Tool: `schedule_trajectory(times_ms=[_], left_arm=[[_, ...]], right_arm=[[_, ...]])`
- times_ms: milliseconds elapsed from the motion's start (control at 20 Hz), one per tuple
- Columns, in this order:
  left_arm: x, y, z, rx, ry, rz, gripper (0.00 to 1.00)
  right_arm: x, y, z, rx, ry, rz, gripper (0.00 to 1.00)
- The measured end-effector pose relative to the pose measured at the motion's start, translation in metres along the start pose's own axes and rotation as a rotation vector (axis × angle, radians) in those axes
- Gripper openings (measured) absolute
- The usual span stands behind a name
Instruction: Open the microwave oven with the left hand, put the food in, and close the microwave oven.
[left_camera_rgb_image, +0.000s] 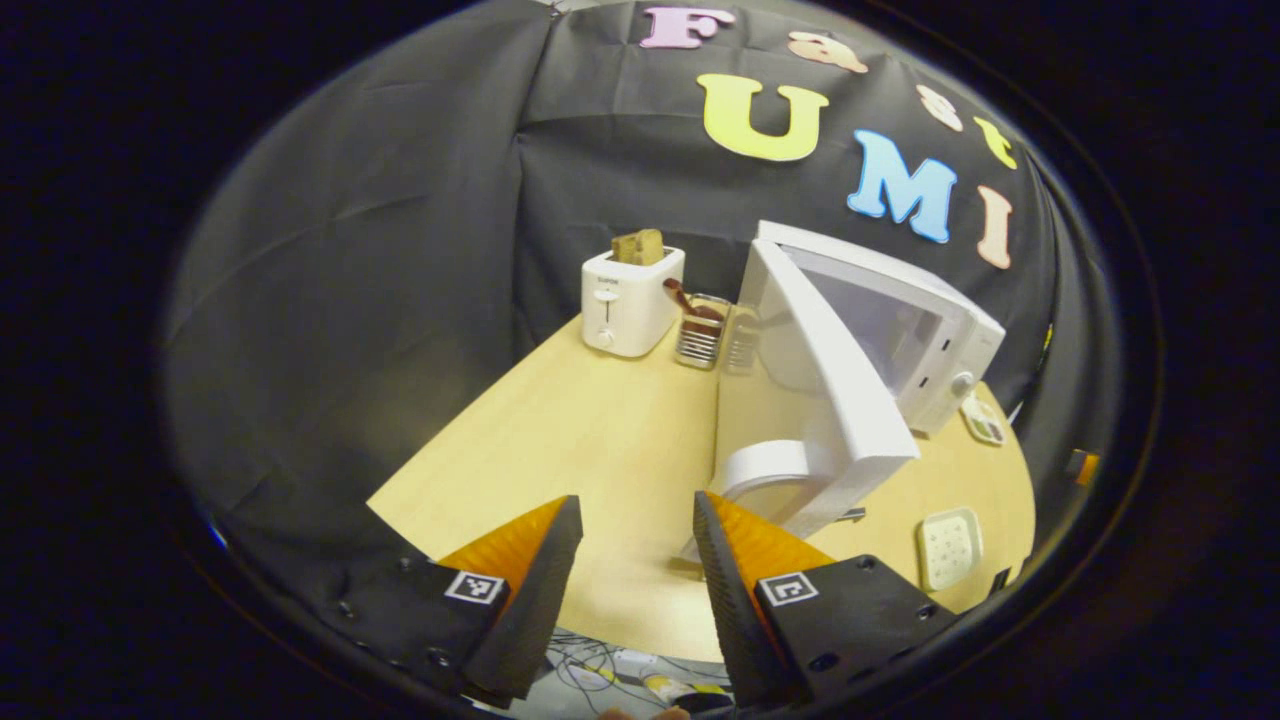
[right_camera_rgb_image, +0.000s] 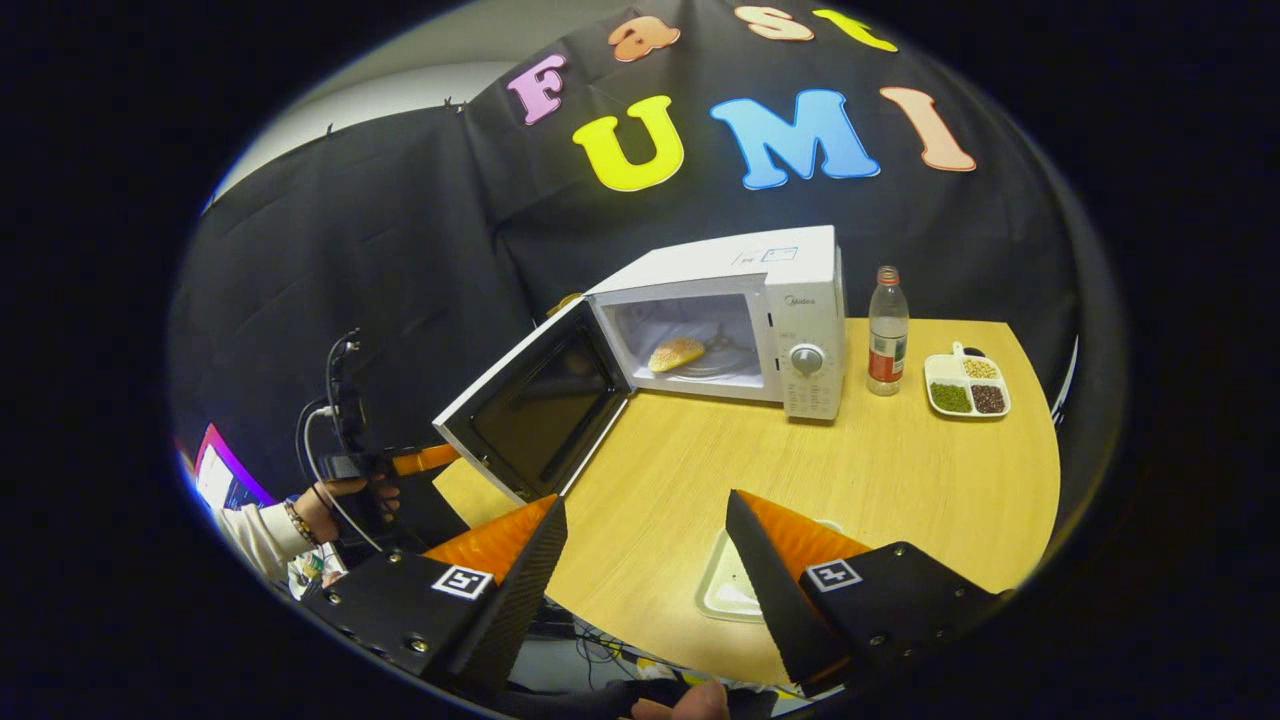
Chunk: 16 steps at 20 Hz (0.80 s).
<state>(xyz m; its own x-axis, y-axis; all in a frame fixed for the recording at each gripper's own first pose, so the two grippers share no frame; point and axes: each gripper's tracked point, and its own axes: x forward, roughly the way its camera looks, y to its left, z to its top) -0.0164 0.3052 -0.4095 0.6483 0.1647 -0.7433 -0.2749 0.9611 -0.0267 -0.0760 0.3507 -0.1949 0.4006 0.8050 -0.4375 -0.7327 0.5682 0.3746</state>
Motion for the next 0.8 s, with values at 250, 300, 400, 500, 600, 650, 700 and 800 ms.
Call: schedule_trajectory(times_ms=[250,300,400,500,600,650,700,800], left_arm=[[-0.008,-0.062,0.005,0.052,-0.004,-0.028,0.80],[-0.006,-0.081,0.010,0.063,-0.007,-0.045,0.77],[0.003,-0.118,0.024,0.095,-0.032,-0.092,0.77],[0.021,-0.154,0.040,0.128,-0.054,-0.151,0.82],[0.037,-0.190,0.054,0.163,-0.064,-0.232,0.74],[0.045,-0.206,0.063,0.187,-0.075,-0.266,0.76],[0.054,-0.220,0.073,0.215,-0.083,-0.295,0.77],[0.077,-0.244,0.087,0.268,-0.098,-0.342,0.77]], right_arm=[[-0.020,-0.016,-0.011,0.060,-0.028,0.044,0.98],[-0.021,-0.022,-0.016,0.079,-0.006,0.025,0.98],[-0.024,-0.026,-0.022,0.121,0.005,0.017,0.98],[-0.018,-0.040,-0.020,0.133,-0.006,-0.031,0.98],[-0.012,-0.049,-0.030,0.172,0.046,-0.090,0.98],[-0.005,-0.051,-0.024,0.203,0.031,-0.105,0.98],[-0.001,-0.054,-0.014,0.230,0.009,-0.127,0.98],[0.007,-0.058,-0.009,0.280,0.006,-0.180,0.98]])
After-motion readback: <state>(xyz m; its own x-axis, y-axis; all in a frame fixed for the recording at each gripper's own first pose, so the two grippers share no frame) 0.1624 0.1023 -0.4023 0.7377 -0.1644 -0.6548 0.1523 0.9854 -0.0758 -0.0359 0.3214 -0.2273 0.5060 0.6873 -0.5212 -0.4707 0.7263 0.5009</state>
